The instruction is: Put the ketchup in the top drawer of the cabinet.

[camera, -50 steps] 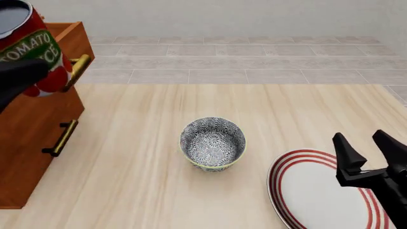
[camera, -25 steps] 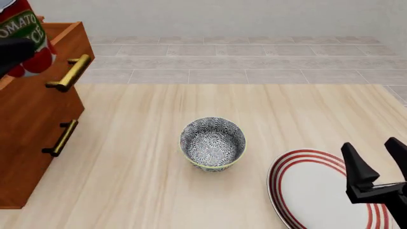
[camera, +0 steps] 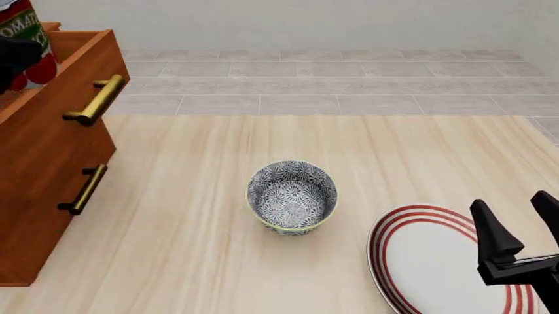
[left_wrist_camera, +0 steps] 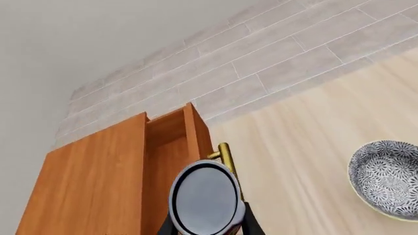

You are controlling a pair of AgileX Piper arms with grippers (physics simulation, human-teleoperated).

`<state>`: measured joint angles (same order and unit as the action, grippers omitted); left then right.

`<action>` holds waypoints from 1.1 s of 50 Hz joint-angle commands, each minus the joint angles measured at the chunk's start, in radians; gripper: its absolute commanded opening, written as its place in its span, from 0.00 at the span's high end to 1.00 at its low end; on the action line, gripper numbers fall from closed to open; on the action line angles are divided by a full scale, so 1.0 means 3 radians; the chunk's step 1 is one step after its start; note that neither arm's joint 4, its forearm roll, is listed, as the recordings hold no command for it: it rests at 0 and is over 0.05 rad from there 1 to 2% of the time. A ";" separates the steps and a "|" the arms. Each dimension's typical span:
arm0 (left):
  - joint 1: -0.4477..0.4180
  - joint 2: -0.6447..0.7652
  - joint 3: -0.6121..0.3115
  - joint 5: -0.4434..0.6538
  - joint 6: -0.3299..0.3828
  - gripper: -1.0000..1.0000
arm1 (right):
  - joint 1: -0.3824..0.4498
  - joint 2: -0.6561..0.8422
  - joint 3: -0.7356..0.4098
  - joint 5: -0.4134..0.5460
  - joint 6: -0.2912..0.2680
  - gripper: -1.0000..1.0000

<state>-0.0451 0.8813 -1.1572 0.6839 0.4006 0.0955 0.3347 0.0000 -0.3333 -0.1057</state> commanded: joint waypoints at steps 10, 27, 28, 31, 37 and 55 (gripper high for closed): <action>0.0437 0.0216 0.0167 -0.0226 0.0143 1.00 | 0.0007 0.0373 0.0000 -0.0359 0.0000 0.00; 0.0657 0.0398 0.0059 -0.0273 0.0073 1.00 | 0.0019 0.1017 0.0000 -0.0980 -0.0007 0.00; 0.0666 0.0405 0.0052 -0.0273 0.0067 1.00 | 0.0019 0.1026 0.0000 -0.0990 -0.0006 0.00; 0.0684 0.0416 0.0048 -0.0271 0.0068 1.00 | 0.0017 0.1127 0.0000 -0.1088 -0.0006 0.00; 0.0738 0.0468 0.0078 -0.0337 0.0082 1.00 | 0.0019 0.1580 0.0000 -0.1538 -0.0005 0.00; 0.0780 0.0653 0.0022 -0.0324 -0.0132 1.00 | 0.0029 0.2200 0.0000 -0.2141 0.0001 0.00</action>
<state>0.1777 1.0516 -1.1483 0.5899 0.3663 0.1028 0.9014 0.0000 -0.8845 -0.1059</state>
